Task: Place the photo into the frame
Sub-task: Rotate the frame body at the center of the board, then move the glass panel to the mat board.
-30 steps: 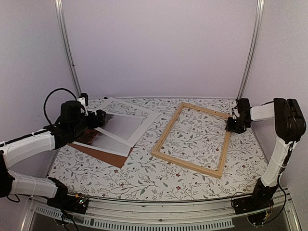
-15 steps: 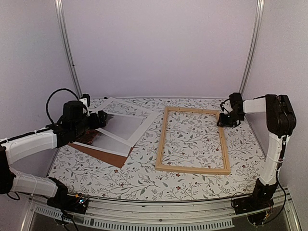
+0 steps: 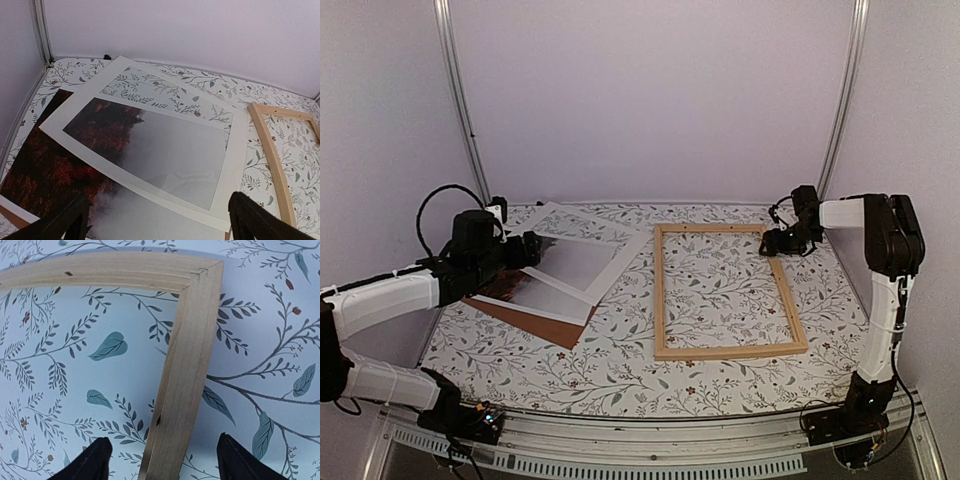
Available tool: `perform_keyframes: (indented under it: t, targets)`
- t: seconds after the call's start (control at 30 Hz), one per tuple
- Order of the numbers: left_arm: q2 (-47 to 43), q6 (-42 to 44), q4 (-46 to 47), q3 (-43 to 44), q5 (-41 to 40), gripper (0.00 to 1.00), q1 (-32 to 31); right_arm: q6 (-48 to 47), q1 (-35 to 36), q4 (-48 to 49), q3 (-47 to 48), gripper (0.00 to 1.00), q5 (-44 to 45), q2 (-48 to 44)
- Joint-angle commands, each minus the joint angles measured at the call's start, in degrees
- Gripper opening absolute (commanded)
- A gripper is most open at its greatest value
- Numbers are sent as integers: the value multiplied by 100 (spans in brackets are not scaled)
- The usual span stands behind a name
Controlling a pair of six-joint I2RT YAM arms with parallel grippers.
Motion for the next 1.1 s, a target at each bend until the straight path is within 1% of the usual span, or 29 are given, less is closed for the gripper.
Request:
perform_keyframes:
  t: [0.0,0.07,0.2,0.33,0.47,0.6,0.7,0.77,0.87,0.97,1.07]
  targets:
    - [201,-161,-287,50,-240,100,-27,102,102,340,-258,86,191,-691]
    - [381,-314,-559,110,-195,100,80,208,227,454,-405,90,308,-1051]
    - [745,-597,-622,148,282,100,439,327,814,656,-505,92,373,-1666]
    - [1066,-567,-155,193,546,100,551,426,1663,687,-183,92,338,-1591]
    - [1663,-432,-92,651,687,100,503,608,2585,900,229,92,50,-1180]
    - [2249,-291,-84,1252,647,100,482,1065,3183,1062,830,93,-438,-530]
    - [2708,-107,-111,1740,736,99,467,1273,3474,1043,1328,92,-590,76]
    - [3056,59,-93,2124,954,99,460,1407,3579,1123,1429,92,-535,343]
    - [3673,343,-229,2889,1217,99,420,1599,3607,1254,1285,92,-502,486]
    - [4381,564,-638,3780,1372,99,365,1661,3607,1410,866,92,-375,331]
    - [5006,742,-740,4591,1668,100,313,1661,3606,1439,537,92,-256,145]
